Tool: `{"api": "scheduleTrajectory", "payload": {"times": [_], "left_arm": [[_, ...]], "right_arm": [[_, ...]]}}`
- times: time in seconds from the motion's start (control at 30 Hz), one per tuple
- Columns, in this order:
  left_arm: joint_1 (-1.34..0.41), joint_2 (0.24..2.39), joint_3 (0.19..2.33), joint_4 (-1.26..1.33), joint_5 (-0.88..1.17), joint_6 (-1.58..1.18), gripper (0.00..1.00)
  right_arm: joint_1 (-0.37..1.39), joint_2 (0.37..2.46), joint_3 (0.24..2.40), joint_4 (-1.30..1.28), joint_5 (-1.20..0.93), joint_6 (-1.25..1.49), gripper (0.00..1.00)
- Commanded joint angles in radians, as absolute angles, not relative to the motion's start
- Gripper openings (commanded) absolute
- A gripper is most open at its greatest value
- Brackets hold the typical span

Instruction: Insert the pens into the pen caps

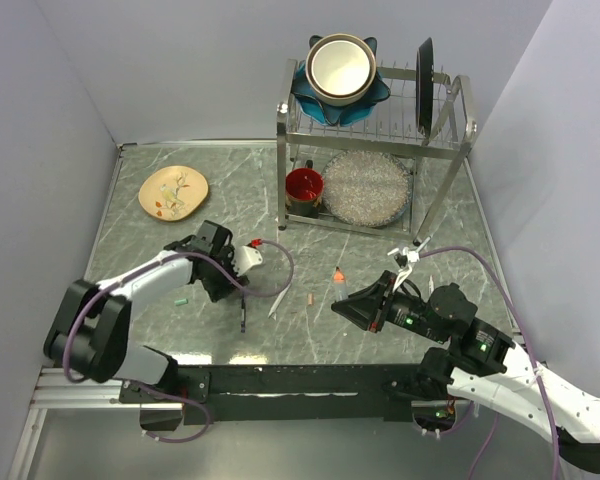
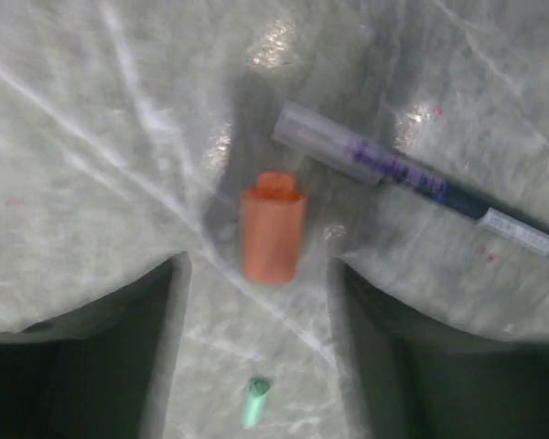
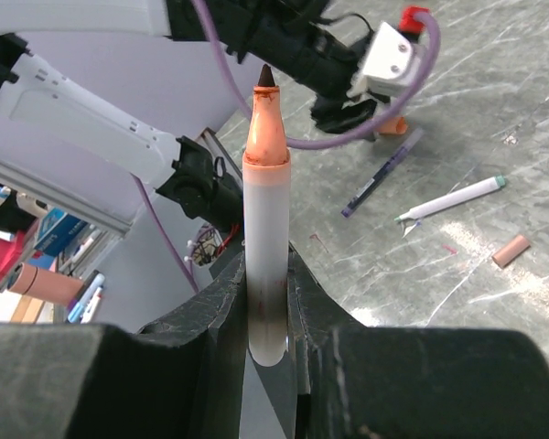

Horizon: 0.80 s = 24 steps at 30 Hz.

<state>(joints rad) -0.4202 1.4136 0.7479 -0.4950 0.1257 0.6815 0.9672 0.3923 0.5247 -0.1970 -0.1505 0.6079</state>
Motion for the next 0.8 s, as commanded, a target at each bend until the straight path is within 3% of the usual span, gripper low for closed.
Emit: {"api": "scheduleTrajectory", "payload": {"times": [0.0,0.23,0.3,0.43,0.53,0.6,0.67,0.77], "left_arm": [[-0.423,1.261,0.811,-0.525,0.130,0.646,0.99],[-0.426,0.970,0.856,-0.411,-0.134,0.520,0.99],[-0.426,0.895,0.879,-0.244,-0.190,0.419,0.99],[-0.425,0.724,0.891,-0.138,-0.459,-0.212,0.99],[-0.425,0.695,0.919,-0.170,-0.408,-0.282,0.99],[-0.425,0.692,0.898,-0.166,-0.579,-0.453,0.99],[-0.425,0.715,0.900,-0.286,-0.713,-0.780,0.86],[-0.425,0.791,0.992,-0.561,-0.698,-1.269,0.92]], "right_arm": [[0.973,0.394,0.566,-0.175,-0.144,0.598,0.00],[0.973,0.399,0.566,-0.175,-0.152,0.598,0.00],[0.973,0.396,0.561,-0.173,-0.155,0.595,0.00],[0.973,0.397,0.563,-0.169,-0.152,0.595,0.00],[0.974,0.403,0.566,-0.166,-0.160,0.603,0.00],[0.973,0.399,0.565,-0.166,-0.160,0.604,0.00],[0.973,0.396,0.565,-0.173,-0.153,0.601,0.00],[0.974,0.397,0.565,-0.184,-0.138,0.592,0.00]]}}
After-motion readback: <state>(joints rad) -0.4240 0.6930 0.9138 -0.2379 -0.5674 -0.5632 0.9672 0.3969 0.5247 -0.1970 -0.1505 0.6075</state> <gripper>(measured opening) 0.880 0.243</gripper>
